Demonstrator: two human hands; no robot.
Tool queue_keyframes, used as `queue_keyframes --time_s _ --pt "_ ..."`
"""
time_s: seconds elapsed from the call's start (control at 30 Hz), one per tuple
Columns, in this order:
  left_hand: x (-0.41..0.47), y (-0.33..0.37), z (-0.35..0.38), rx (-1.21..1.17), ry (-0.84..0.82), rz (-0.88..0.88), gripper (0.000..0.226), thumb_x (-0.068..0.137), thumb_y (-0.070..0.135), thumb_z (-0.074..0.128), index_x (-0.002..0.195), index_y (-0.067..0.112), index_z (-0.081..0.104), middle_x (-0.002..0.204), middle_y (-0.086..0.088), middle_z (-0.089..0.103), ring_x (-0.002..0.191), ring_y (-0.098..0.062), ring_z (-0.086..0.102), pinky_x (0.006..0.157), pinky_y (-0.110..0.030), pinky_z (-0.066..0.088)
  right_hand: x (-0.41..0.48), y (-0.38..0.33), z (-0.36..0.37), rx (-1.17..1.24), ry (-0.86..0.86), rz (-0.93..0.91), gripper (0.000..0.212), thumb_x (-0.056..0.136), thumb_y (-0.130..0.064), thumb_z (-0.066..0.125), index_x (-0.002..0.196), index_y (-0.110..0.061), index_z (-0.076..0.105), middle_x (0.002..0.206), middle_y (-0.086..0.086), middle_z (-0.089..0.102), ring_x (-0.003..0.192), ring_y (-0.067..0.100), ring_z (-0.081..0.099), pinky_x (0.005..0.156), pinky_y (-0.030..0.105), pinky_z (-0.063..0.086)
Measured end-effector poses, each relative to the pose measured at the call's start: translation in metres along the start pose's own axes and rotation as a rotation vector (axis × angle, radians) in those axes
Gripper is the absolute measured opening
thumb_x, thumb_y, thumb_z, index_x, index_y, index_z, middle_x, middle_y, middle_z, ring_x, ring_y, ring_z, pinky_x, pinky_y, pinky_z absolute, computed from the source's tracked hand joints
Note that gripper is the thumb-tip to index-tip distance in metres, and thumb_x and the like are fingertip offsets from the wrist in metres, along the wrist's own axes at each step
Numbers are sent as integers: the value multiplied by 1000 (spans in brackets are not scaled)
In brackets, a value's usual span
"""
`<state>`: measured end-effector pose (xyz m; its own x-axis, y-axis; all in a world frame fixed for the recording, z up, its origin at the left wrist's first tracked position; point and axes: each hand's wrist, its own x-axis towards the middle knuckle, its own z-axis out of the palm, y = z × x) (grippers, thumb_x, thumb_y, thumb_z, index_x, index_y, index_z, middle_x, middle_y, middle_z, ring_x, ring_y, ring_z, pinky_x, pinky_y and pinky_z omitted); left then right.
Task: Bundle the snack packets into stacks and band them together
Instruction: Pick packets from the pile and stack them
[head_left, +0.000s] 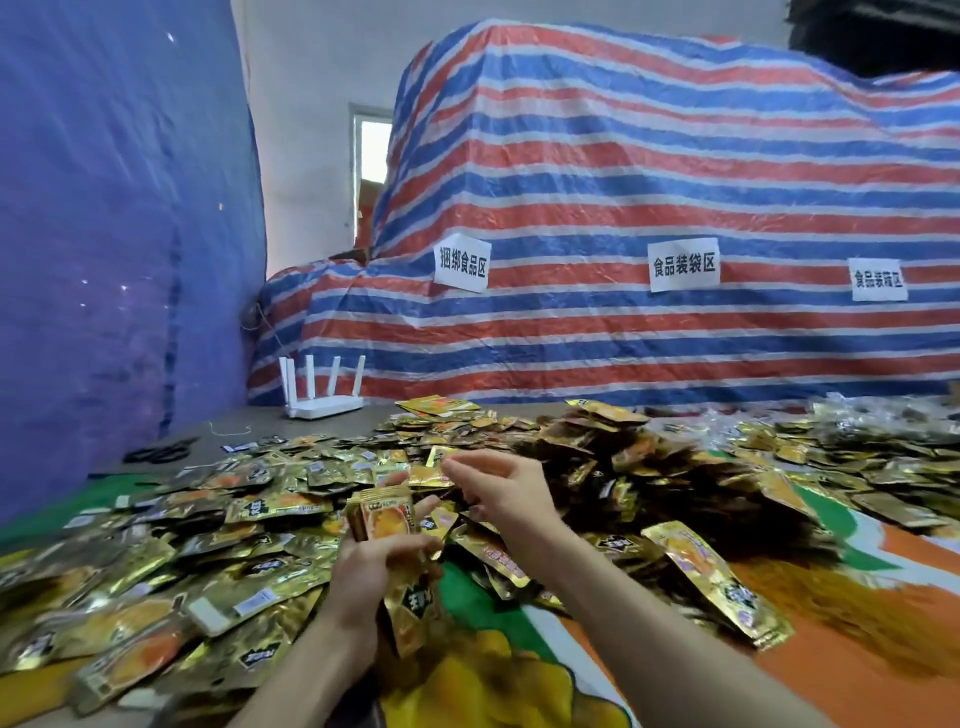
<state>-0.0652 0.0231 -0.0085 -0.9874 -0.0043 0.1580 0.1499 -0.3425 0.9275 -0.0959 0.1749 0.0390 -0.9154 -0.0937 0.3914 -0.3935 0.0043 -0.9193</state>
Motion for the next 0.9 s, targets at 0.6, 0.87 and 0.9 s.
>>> queue_keyframes --time_s 0.6,0.87,0.9 --pt "13 10 -13 -577 -239 -178 32 73 2 48 103 11 46 77 -7 46 67 -17 45 55 -25 49 3 50 -4 487 -218 348 14 87 -17 63 74 -11 66 81 5 64 71 15 59 69 26 43" --pt "13 3 -11 -445 -275 -234 50 71 -3 52 118 15 48 77 -8 50 64 -17 44 55 -27 46 -1 36 -21 961 -292 281 33 82 -11 44 85 -4 75 62 2 45 55 19 50 75 37 57" --pt "13 3 -12 -403 -258 -246 48 71 -2 54 116 13 49 75 -8 50 64 -19 45 56 -29 47 0 37 -19 896 -293 289 38 86 -8 44 101 -7 79 61 1 47 51 15 49 67 33 57"
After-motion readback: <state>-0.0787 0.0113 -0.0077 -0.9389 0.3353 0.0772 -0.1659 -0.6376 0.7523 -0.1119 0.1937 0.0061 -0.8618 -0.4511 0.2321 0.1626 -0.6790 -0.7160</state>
